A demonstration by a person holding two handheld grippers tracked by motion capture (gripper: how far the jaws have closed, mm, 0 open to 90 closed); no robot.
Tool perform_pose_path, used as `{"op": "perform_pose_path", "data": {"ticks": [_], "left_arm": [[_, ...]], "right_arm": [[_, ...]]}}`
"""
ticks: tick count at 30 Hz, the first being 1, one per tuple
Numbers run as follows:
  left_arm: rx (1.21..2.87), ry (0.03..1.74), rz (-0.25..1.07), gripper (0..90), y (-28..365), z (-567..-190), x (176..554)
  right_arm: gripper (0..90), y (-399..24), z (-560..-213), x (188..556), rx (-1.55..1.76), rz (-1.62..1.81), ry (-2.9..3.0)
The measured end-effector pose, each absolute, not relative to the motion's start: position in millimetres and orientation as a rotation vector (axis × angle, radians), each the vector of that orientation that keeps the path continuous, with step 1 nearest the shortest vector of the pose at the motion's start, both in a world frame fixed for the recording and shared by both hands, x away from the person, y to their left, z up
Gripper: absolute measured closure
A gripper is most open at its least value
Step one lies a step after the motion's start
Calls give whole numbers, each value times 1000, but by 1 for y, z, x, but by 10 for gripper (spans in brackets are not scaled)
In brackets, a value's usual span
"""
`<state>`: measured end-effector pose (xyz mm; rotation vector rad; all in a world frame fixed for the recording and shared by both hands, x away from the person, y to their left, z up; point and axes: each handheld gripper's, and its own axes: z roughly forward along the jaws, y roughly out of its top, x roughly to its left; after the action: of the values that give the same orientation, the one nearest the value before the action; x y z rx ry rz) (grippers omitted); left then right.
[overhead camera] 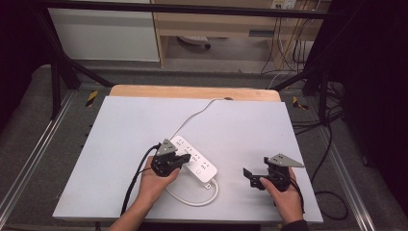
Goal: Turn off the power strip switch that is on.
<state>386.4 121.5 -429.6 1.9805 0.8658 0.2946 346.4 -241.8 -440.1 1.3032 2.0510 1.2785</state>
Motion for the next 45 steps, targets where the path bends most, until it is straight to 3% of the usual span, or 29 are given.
{"op": "perform_pose_path", "data": {"ticks": [45], "left_arm": [[2036,827,319,900,115,-438,387]], "right_arm": [[25,-240,-441,347,1284,1270,2073]]}}
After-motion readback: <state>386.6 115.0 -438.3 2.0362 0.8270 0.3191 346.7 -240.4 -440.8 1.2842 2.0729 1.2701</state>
